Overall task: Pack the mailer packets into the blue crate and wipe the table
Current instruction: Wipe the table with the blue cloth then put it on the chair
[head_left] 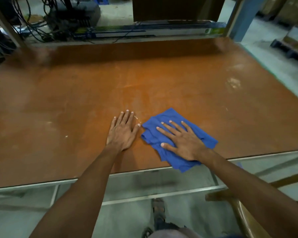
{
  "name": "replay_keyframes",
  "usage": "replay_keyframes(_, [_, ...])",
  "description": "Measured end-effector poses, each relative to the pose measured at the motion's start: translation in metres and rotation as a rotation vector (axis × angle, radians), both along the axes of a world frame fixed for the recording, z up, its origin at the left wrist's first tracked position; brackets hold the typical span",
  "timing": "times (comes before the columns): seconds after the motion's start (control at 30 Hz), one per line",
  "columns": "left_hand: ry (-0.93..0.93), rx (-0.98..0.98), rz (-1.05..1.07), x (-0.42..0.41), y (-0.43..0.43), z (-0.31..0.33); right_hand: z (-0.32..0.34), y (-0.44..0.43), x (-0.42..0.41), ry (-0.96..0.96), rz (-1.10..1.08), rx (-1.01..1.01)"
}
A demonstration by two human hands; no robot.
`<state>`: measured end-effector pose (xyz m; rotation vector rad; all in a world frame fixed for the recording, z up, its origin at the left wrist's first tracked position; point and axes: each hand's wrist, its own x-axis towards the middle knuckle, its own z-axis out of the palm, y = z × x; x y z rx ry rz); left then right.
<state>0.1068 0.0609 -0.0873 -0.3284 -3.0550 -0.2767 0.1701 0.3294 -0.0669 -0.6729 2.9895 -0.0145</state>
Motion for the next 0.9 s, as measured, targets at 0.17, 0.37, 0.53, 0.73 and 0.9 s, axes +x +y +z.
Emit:
replay_keyframes(0.17, [0.001,0.0,-0.018,0.01,-0.005,0.001,0.0,0.063,0.01,0.005,-0.389,-0.032])
replay_keyframes(0.37, [0.021,-0.01,-0.008,0.021,-0.002,0.003,0.009,0.064,0.057,-0.006,-0.026,0.03])
replay_keyframes(0.53, [-0.003,0.029,-0.058,0.024,0.01,0.005,0.009,0.12,0.016,-0.006,-0.394,0.001])
replay_keyframes(0.73, [-0.005,0.044,-0.109,0.002,0.074,0.006,0.002,0.09,0.006,0.023,-0.01,0.02])
replay_keyframes(0.9, [-0.017,0.029,-0.08,-0.034,0.104,0.006,0.004,0.152,-0.077,0.029,-0.326,-0.039])
